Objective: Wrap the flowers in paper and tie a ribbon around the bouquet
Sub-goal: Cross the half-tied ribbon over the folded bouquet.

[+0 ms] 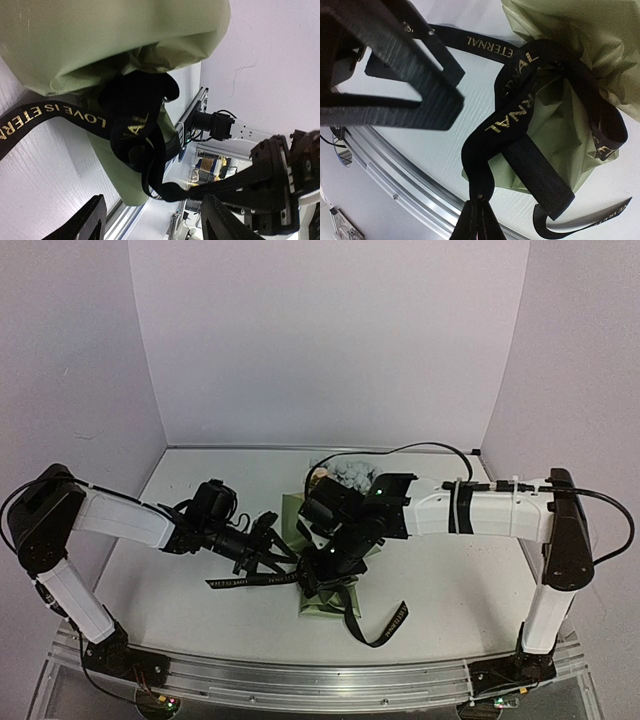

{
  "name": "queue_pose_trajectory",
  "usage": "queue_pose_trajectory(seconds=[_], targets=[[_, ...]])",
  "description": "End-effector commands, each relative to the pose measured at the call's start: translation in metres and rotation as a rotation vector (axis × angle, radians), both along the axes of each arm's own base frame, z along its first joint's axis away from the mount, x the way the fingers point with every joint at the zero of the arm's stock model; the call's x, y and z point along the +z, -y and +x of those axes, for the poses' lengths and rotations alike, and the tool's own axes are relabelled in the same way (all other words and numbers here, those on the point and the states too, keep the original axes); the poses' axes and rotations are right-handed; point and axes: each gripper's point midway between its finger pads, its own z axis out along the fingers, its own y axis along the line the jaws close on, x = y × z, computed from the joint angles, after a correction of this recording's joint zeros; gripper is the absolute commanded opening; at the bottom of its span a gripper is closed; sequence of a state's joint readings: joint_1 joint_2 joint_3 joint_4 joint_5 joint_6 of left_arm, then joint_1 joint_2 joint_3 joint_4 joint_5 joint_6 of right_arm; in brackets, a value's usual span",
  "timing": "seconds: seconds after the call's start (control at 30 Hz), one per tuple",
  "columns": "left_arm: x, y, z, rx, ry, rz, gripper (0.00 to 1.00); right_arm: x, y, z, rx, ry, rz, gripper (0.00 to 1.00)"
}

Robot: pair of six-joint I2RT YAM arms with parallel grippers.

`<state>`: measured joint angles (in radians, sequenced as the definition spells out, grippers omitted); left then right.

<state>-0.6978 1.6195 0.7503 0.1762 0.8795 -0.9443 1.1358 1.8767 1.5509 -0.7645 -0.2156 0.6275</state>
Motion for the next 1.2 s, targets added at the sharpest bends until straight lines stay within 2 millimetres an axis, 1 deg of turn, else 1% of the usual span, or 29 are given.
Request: queue_pose_trajectory(seconds=[0.0,0.17,0.4,0.57,0.67,0.8,0.93,1.17], targets=[[0.030,-0.004,-0.014,-0.040,-0.014,-0.101,0.70,0.022,-0.008,0.012,-0.006,0.079,0.043,0.00],[0.043,0.004,-0.014,-0.035,-0.076,-0.176,0.74,0.028,-0.017,0.012,0.010,0.091,0.082,0.00],[0.033,0.012,-0.020,-0.032,-0.183,-0.181,0.75,0.035,-0.015,0.014,0.008,0.150,0.100,0.00],[0.024,0.016,-0.024,-0.055,-0.178,-0.120,0.77,0.043,-0.014,0.014,0.029,0.198,0.099,0.00],[0.023,0.017,-0.023,-0.059,-0.177,-0.110,0.77,0.046,-0.016,0.013,0.041,0.207,0.105,0.00],[0.020,0.018,-0.022,-0.058,-0.175,-0.085,0.74,0.049,-0.016,0.013,0.058,0.230,0.103,0.00],[0.019,0.020,-0.020,-0.060,-0.175,-0.075,0.74,0.049,-0.019,0.006,0.104,0.221,0.112,0.00],[0.019,0.023,-0.020,-0.074,-0.185,-0.078,0.63,0.045,-0.023,-0.007,0.192,0.202,0.118,0.00]])
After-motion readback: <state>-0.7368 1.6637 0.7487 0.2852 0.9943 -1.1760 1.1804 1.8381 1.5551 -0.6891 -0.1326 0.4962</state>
